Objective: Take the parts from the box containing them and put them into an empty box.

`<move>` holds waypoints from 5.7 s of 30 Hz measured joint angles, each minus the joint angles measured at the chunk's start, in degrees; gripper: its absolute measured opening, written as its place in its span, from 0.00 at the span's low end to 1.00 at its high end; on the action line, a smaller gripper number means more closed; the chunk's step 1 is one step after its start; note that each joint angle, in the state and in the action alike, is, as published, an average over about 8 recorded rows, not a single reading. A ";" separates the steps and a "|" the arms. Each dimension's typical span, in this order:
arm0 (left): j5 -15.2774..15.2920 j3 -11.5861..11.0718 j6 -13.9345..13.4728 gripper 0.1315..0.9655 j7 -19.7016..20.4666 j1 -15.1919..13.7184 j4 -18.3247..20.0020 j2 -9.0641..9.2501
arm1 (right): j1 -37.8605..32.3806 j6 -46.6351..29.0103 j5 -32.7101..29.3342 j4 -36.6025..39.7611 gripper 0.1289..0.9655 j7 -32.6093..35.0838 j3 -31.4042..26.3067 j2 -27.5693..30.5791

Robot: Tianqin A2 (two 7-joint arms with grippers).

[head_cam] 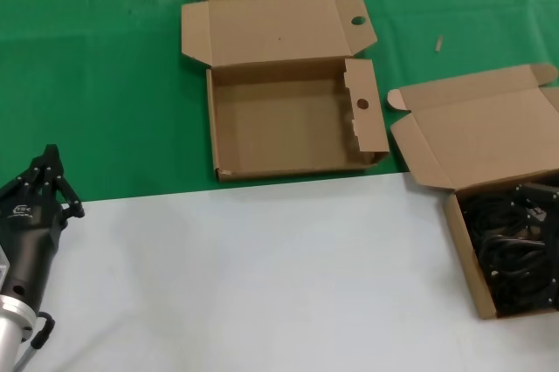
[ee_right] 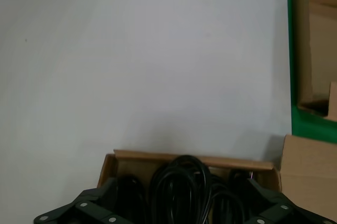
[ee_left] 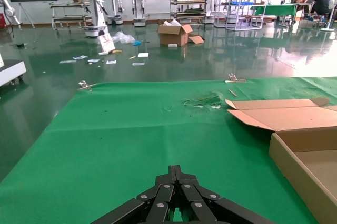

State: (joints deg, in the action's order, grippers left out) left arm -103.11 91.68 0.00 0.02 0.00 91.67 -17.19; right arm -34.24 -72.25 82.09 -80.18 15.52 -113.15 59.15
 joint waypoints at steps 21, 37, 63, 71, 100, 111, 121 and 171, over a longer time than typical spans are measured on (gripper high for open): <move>0.00 0.00 0.00 0.01 0.00 0.00 0.00 0.00 | -3.56 1.57 -2.16 7.83 0.48 4.00 -1.98 -4.08; 0.00 0.00 0.00 0.01 0.00 0.00 0.00 0.00 | -4.11 -1.23 -2.77 1.31 0.16 -2.97 -1.19 -0.41; 0.00 0.00 0.00 0.01 0.00 0.00 0.00 0.00 | -26.97 -6.16 -11.24 -0.59 0.10 -14.06 -5.52 -13.53; 0.00 0.00 0.00 0.01 0.00 0.00 0.00 0.00 | -35.70 -1.62 -15.08 10.03 0.10 -10.85 -10.30 -26.62; 0.00 0.00 0.00 0.01 0.00 0.00 0.00 0.00 | -43.04 15.55 -14.81 49.57 0.10 4.36 -14.96 -51.53; 0.00 0.00 0.00 0.01 0.00 0.00 0.00 0.00 | -42.03 16.17 -13.55 50.30 0.15 4.37 -14.54 -51.47; 0.00 0.00 0.00 0.01 0.00 0.00 0.00 0.00 | -41.37 16.04 -12.83 48.74 0.28 3.44 -14.41 -51.02; -0.01 0.00 0.00 0.16 0.00 0.00 0.00 0.00 | -10.03 30.18 6.22 7.40 1.00 -7.30 3.81 -37.64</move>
State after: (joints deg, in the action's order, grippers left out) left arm -103.12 91.68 0.00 0.02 0.00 91.67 -17.19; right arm -44.26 -42.07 88.31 -72.79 8.22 -109.34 21.51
